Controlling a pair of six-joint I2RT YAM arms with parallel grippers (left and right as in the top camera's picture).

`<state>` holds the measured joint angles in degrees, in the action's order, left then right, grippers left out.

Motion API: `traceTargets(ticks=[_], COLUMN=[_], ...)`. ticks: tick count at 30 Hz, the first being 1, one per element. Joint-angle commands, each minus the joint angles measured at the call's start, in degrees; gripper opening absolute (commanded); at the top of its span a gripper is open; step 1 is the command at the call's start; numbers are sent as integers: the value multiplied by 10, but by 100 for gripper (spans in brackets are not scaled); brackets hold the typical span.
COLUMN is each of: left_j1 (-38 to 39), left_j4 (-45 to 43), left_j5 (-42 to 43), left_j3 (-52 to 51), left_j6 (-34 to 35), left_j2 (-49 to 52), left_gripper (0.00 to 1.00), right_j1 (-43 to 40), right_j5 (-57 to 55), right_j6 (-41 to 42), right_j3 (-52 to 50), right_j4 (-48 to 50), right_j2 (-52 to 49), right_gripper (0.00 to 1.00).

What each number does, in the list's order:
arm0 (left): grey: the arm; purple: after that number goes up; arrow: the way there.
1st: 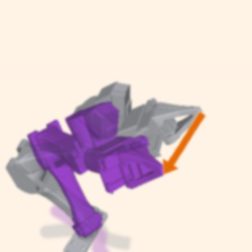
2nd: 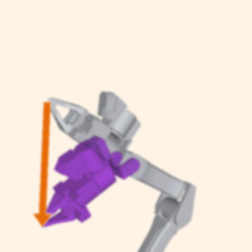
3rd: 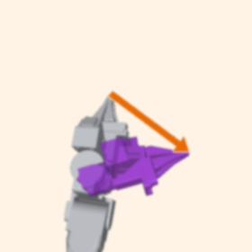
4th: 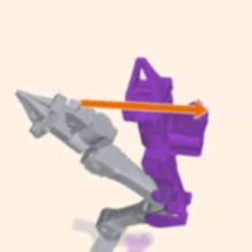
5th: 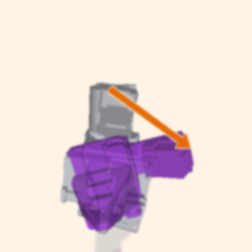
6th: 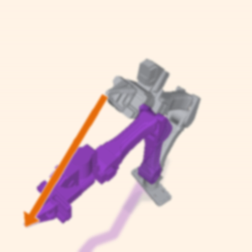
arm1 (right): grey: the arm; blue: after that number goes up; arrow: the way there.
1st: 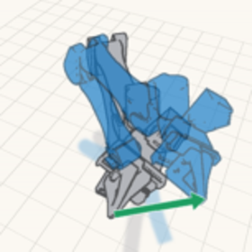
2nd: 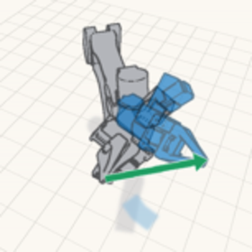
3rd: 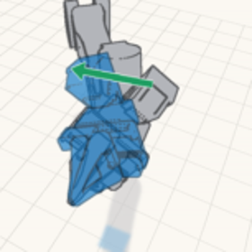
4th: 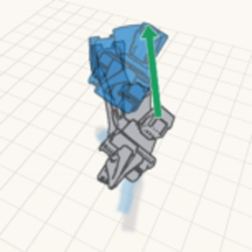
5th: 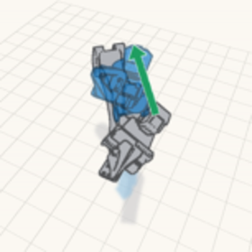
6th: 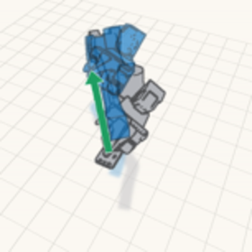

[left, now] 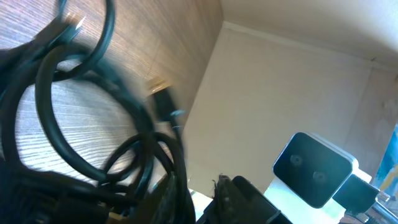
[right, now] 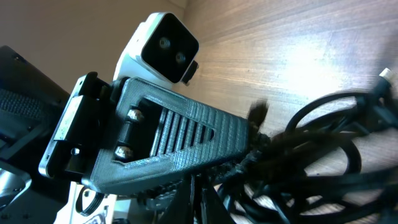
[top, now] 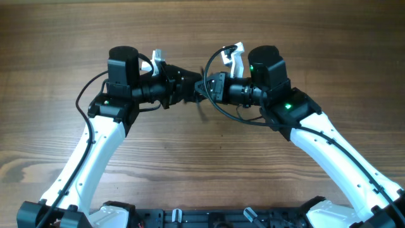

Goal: Untangle cables

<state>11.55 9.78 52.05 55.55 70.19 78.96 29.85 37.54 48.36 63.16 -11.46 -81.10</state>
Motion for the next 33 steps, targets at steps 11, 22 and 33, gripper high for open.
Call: traceTargets(ticks=[11, 22, 33], left_j1=[2, 2, 2], left_j4=[165, 343, 372], left_j5=[-158, -334, -350], left_j3=[1, -1, -18], left_j6=[-217, -327, -327], left_j2=[-2, -2, -2], left_gripper=[8, 36, 44], right_j1=[2, 2, 2], right_j5=[-163, -240, -186], right_j6=[-127, -196, -179], right_j3=[10, -7, -159], right_j4=[-163, -411, -296], right_j2=[3, -61, -97], right_gripper=[8, 44, 19])
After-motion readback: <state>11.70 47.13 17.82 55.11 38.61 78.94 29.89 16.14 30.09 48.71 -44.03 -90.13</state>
